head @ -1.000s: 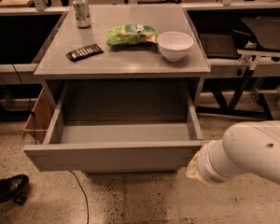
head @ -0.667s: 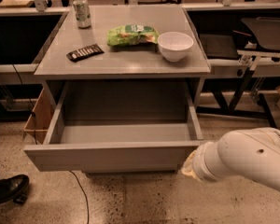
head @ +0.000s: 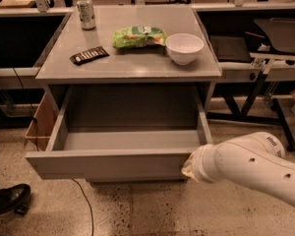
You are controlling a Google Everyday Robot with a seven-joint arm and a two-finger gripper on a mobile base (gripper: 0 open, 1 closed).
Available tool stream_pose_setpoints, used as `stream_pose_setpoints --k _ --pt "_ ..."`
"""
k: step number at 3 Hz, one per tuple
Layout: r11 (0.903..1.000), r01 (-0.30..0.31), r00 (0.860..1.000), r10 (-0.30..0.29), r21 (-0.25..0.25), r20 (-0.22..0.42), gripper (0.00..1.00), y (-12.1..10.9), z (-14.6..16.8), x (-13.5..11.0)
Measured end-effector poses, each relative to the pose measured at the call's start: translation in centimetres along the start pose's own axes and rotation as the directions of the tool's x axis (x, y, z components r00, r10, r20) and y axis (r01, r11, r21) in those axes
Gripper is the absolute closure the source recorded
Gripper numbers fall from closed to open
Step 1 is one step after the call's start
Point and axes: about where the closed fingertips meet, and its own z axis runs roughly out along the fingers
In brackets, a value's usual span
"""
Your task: Close top drawer
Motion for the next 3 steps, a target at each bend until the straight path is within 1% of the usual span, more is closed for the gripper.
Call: stream_pose_setpoints --k 1,2,3 --pt "0.9973 0.008 1.0 -0.01 0.073 0.029 1.0 -2.6 0.9 -1.6" --pt "0.9929 0.003 0.999 -0.009 0.119 0.051 1.0 -4.4 1.2 -2.3" --pt "0.9853 -0.018 0.996 0.003 0.17 0.085 1.0 -6.9 1.9 -3.2"
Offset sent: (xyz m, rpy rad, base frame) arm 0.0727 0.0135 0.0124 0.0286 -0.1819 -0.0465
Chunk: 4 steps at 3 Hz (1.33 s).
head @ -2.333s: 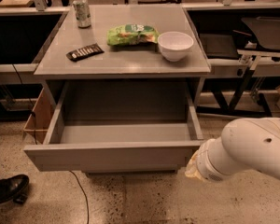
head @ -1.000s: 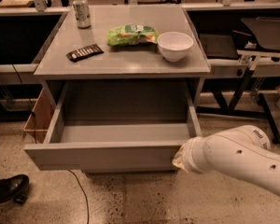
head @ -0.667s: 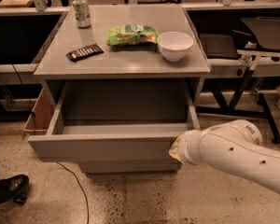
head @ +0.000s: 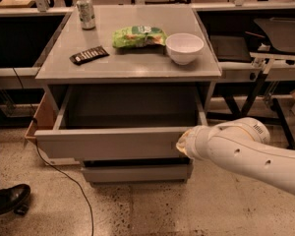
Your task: Close top drawer
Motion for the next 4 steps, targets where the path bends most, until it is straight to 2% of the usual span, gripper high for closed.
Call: stream_pose_setpoints --k 2,3,4 --pt "0.9979 -0.02 0.998 0.016 0.062 0.064 1.0 -4.0 3.1 -2.3" --pt "0.9967 -0.024 0.995 0.017 0.078 0.097 1.0 -6.0 5.9 -4.0" --pt "0.9959 -0.026 0.993 0.016 0.086 0.113 1.0 -7.2 7.4 -4.9"
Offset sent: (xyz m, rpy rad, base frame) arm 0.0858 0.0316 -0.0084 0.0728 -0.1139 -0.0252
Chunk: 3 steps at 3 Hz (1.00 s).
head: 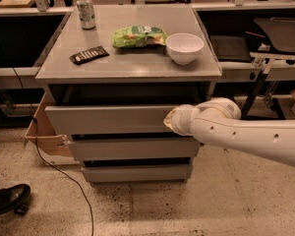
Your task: Close top drawer
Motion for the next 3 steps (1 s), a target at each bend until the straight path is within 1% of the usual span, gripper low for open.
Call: stream_pose_setpoints --k 2,3 --pt "0.9997 -0.003 1.0 0.003 0.025 0.018 1.0 -2.0 2.1 -1.1" --pt "1.0 -0.001 1.0 0.001 0.004 0.018 1.0 -1.1 2.6 -1.1"
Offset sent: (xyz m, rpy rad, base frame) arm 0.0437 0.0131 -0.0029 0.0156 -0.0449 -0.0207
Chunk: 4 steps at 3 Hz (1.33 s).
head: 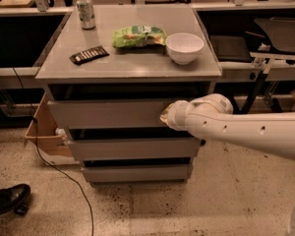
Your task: Close top drawer
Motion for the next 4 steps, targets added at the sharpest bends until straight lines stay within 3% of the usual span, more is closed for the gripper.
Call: stream_pose_setpoints --k 1,2,3,4 --pt "0.9966 -0.032 0.999 0.03 -0.075 -0.032 1.0 3.1 -0.2 1.8" --pt "0.9788 -0.11 0.993 0.103 -0.173 -0.048 1.0 5.1 -2.8 2.6" --pt "0.9506 -0.159 0.987 0.156 -0.266 -0.033 1.0 6.1 -7.6 3.1" --pt "0.9501 -0.138 0.99 0.131 -0.28 -0.044 1.0 5.2 -13.7 6.8"
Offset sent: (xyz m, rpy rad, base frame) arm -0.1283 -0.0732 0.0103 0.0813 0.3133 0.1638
